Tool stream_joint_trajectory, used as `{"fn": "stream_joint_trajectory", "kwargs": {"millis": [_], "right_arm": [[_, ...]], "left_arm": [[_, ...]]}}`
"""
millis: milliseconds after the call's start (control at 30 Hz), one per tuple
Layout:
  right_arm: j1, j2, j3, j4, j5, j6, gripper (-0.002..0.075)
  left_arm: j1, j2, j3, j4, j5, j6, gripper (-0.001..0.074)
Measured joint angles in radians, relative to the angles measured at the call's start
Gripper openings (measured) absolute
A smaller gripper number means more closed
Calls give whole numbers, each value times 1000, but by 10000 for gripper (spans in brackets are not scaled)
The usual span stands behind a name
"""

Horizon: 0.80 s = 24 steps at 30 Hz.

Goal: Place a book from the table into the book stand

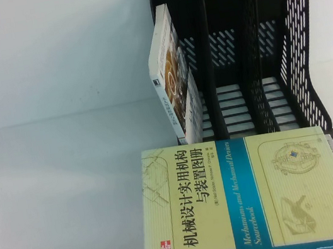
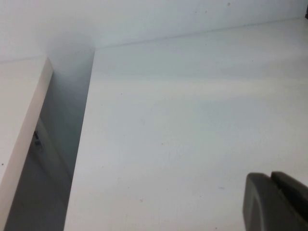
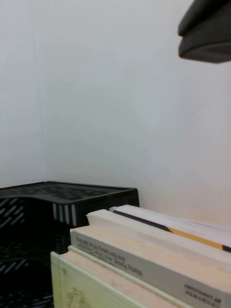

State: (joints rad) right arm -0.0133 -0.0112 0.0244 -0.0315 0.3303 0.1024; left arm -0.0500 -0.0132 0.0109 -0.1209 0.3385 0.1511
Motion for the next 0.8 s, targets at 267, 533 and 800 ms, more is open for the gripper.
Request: {"fn": "stream_joint_trajectory", "kwargs": {"millis": [267, 533, 800], "right_arm": [[0, 0, 0, 0, 0, 0, -3], [0, 0, 0, 0, 0, 0, -3], [0, 0, 0, 0, -14, 0, -3]], "left_arm": [[0, 0, 0, -42, 0, 0, -2], [0, 0, 0, -98, 0, 2, -2], [0, 0, 2, -155, -3, 2, -2]]}}
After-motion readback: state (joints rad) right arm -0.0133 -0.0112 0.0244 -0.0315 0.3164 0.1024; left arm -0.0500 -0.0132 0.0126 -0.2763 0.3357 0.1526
